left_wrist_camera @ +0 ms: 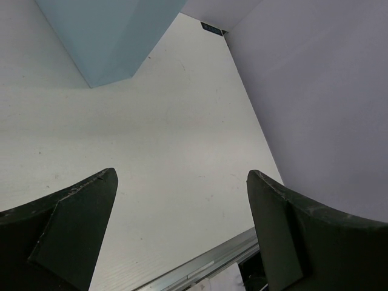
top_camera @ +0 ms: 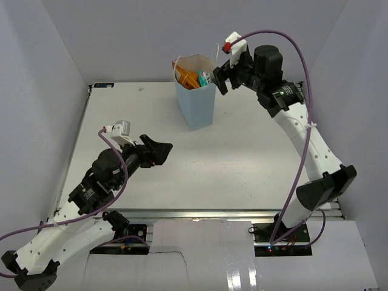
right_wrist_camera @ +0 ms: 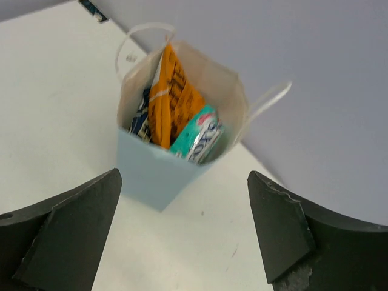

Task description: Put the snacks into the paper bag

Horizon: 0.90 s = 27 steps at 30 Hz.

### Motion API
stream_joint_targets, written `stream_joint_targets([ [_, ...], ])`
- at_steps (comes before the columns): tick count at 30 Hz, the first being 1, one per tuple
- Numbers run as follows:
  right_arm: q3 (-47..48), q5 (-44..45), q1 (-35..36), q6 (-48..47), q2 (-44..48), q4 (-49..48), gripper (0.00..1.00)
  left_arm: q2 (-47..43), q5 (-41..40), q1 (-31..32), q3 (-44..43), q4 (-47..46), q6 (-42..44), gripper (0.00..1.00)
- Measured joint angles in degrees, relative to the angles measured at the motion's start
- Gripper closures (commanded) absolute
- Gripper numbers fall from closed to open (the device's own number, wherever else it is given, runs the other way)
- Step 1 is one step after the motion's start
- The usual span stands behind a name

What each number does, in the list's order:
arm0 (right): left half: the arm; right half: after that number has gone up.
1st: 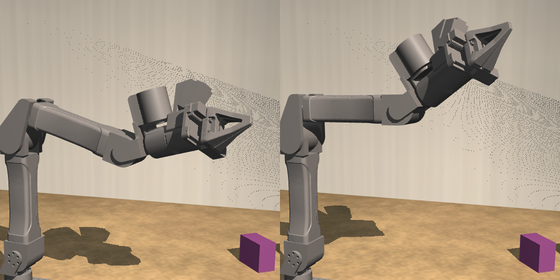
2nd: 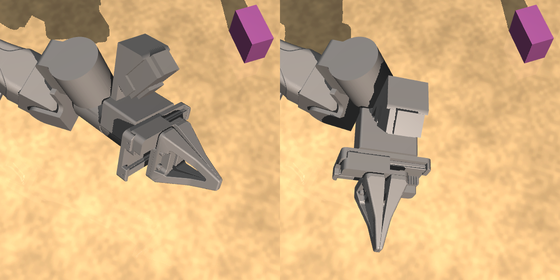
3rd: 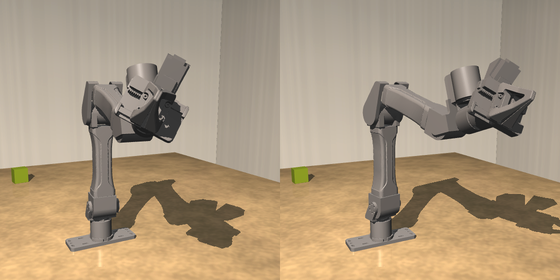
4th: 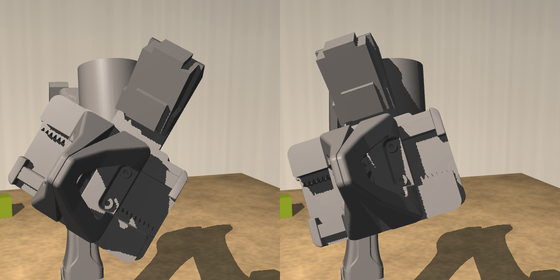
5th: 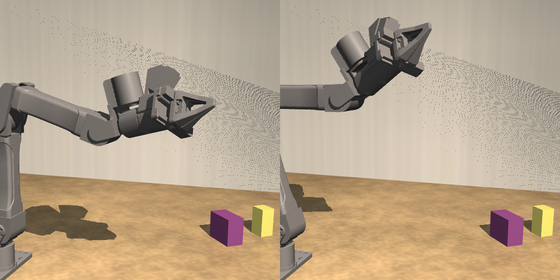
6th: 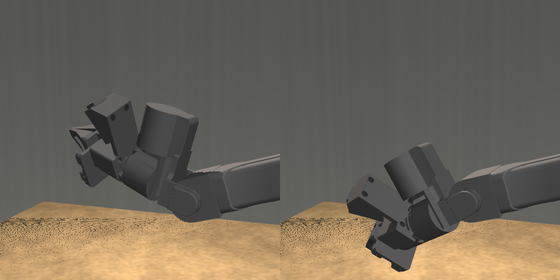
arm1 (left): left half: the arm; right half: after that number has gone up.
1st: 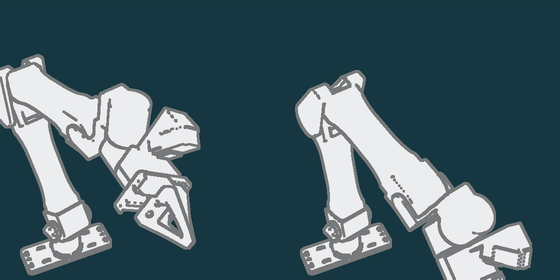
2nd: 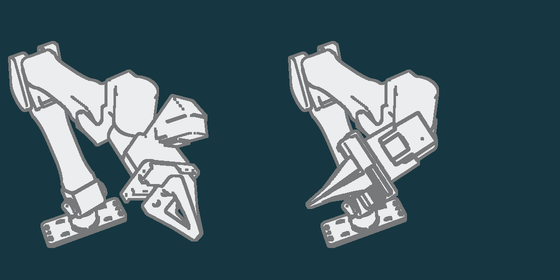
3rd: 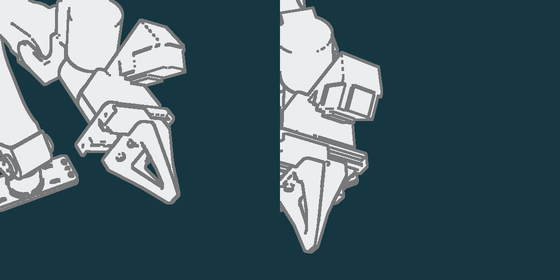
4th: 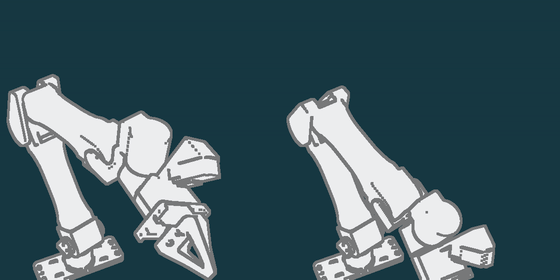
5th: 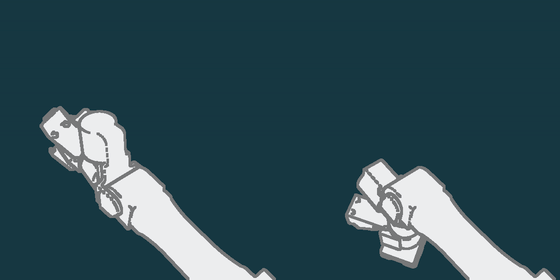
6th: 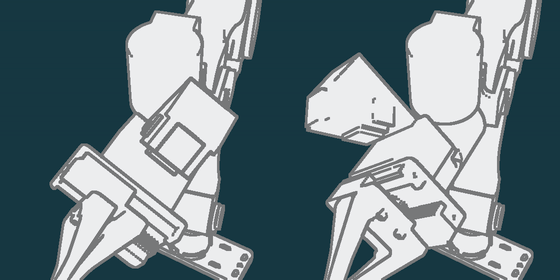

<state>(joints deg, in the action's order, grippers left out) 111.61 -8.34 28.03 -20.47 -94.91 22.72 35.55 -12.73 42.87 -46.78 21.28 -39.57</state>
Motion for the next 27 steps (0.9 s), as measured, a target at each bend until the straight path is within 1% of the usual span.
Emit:
stream_joint_targets([
  [4, -13.2, -2.6, -3.6, 3.1, 9.1, 2.1, 0.1, 0.3, -0.4, 0.0, -1.2, 3.1, 0.7, 0.02],
  [7, -23.3, -3.4, -8.9, 5.6, 14.4, 3.1, 0.1, 1.6, -1.0, 0.0, -2.5, 5.5, 1.3, 0.02],
  [11, -36.0, -1.6, -15.1, 8.5, 21.4, 4.7, 0.1, 4.2, -1.6, 0.0, -3.9, 7.5, 2.1, 0.02],
  [15, -46.4, 0.0, -18.5, 9.9, 30.0, 5.8, 0.1, 6.7, -1.6, 0.0, -4.0, 8.9, 2.1, 0.02],
  [17, -49.5, 1.4, -19.6, 10.4, 34.4, 6.0, 0.1, 7.8, -1.6, 0.0, -4.0, 8.9, 2.1, 0.02],
  [21, -52.2, 6.1, -20.9, 11.5, 41.2, 5.4, 0.1, 9.7, -1.6, 0.0, -4.0, 8.6, 2.1, 0.02],
  [24, -53.5, 9.3, -21.2, 12.5, 44.2, 5.3, 0.1, 11.1, -1.1, 0.0, -4.0, 8.3, 2.1, 0.02],
  [27, -53.8, 11.6, -21.2, 12.9, 45.1, 5.2, 0.1, 11.4, -0.7, 0.0, -4.0, 8.2, 2.0, 0.02],
])
